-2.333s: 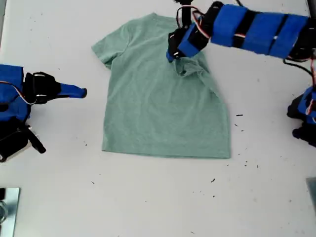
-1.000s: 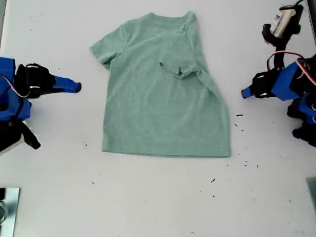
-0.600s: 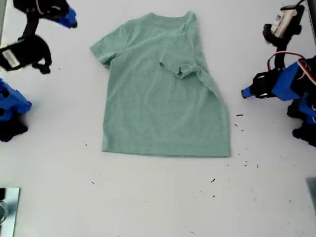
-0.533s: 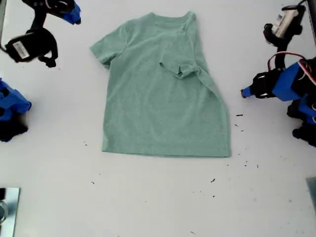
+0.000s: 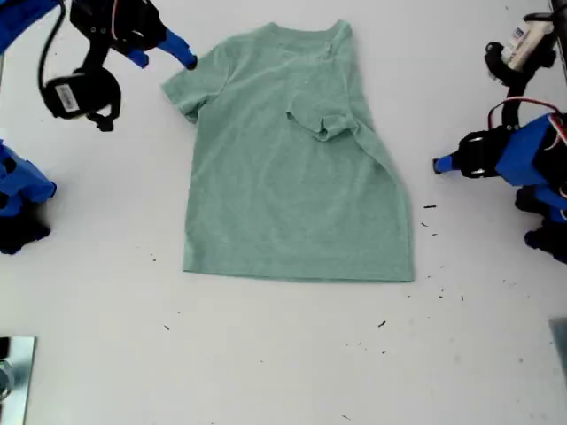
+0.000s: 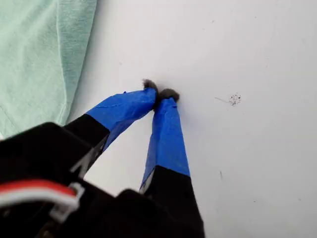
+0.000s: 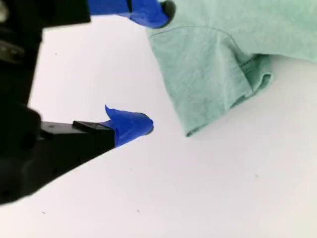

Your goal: Fold t shirt

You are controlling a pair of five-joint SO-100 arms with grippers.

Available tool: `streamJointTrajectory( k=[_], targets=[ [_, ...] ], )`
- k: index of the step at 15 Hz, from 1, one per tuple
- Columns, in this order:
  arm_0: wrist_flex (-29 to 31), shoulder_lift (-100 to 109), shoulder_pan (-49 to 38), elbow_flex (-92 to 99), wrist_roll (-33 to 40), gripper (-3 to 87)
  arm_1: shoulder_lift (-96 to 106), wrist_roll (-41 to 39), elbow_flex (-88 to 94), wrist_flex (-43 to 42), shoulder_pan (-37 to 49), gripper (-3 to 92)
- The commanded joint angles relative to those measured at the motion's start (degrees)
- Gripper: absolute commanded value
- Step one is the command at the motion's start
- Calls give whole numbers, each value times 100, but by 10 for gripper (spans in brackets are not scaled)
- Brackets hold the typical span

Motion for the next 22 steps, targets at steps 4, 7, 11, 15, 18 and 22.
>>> streamJointTrajectory(
  k=[4,7,11,15,18,22],
  targets=[
    [-1696,-1714,-114,554,-237,216,53,35,-9,44,18,22],
    [-1547,-360,-79,721,-765,-1,62,53,0,53,9,22],
    [-1775,791,185,1020,-835,-1,88,44,18,53,18,22],
    [-1969,861,896,167,-984,-1,97,62,18,62,9,22],
    [-1925,-1459,2030,-2417,-1169,-1,105,70,26,62,26,22],
    [-2118,-3841,2013,-4113,-615,287,123,97,35,79,18,22]
  ],
)
